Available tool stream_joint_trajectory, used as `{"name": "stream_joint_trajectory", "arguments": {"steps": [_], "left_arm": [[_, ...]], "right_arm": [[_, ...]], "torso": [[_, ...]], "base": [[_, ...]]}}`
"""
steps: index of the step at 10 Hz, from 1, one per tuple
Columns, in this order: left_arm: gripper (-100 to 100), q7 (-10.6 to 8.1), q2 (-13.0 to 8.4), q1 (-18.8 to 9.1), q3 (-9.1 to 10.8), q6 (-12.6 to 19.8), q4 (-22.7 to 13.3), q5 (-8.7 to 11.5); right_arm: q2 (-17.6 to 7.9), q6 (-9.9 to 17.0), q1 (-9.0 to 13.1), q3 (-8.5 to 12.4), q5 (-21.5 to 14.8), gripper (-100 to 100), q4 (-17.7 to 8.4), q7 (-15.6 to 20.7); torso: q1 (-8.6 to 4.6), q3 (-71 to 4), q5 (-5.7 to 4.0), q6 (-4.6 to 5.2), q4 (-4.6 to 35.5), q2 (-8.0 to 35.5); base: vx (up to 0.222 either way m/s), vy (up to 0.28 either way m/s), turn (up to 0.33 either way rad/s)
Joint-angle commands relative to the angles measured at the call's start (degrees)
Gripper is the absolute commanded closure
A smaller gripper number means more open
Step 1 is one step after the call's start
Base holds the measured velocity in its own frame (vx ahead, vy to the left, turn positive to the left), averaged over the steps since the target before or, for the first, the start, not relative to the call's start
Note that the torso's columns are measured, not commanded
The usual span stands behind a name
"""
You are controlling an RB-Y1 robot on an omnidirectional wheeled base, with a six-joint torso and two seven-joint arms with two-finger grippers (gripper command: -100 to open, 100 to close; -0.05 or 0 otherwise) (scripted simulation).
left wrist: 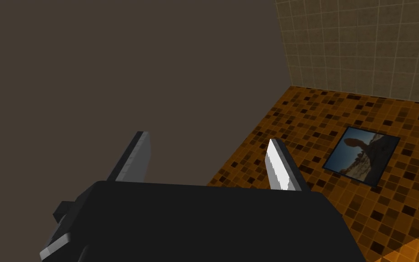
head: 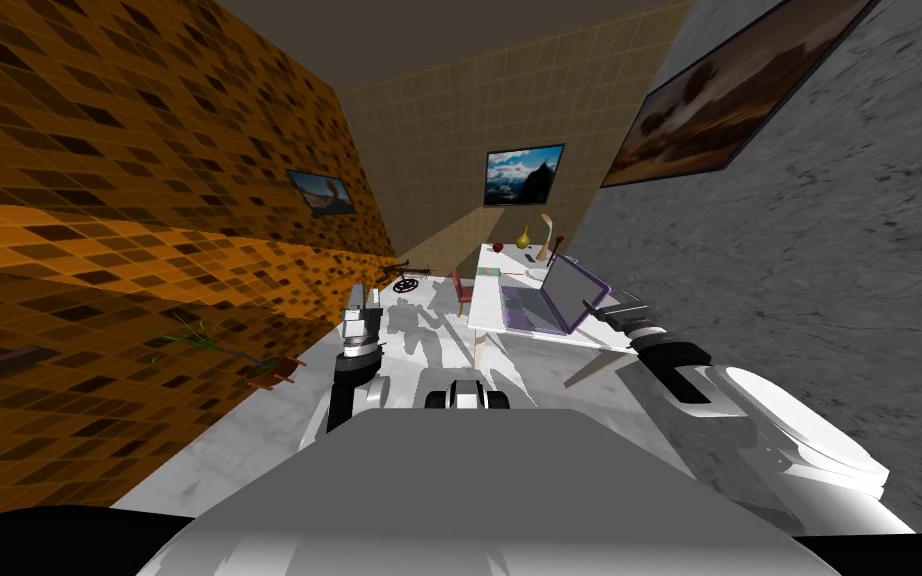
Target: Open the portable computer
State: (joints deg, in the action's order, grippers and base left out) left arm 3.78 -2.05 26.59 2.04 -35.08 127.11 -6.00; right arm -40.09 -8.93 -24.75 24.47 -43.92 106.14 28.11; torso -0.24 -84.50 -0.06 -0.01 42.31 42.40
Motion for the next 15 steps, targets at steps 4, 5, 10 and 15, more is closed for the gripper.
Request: {"name": "stream_joint_trajectory", "arguments": {"steps": [4, 5, 10, 15], "left_arm": [[0, 0.00, 0.0, 0.0, -0.01, 0.0, 0.0, 0.0], [0, 0.00, 0.0, 0.0, -0.01, 0.0, 0.0, 0.0], [0, 0.00, 0.0, 0.0, -0.01, 0.0, 0.0, 0.0], [0, 0.00, 0.0, 0.0, 0.00, 0.0, 0.0, 0.0]], "right_arm": [[-1.1, 1.8, -0.3, 0.6, -3.2, 100, -0.8, 2.7], [-1.2, 2.3, -0.3, 0.7, -4.4, 100, -1.0, 3.8], [-1.6, 4.8, -0.4, 1.1, -10.2, 100, -2.4, 9.1], [-0.5, 7.4, 1.1, 0.2, -15.1, 100, -5.6, 14.1]], "torso": [[0.45, 0.0, -0.02, -0.26, -0.1, 0.0], [0.58, 0.0, -0.03, -0.26, -0.2, -0.2], [0.23, -0.1, 0.09, 0.00, 0.0, -0.2], [0.15, -0.1, 0.05, 0.01, 0.0, -0.1]], "base": [[-0.012, 0.033, 0.107], [-0.067, 0.077, 0.154], [-0.057, 0.088, 0.165], [-0.061, 0.041, 0.171]]}}
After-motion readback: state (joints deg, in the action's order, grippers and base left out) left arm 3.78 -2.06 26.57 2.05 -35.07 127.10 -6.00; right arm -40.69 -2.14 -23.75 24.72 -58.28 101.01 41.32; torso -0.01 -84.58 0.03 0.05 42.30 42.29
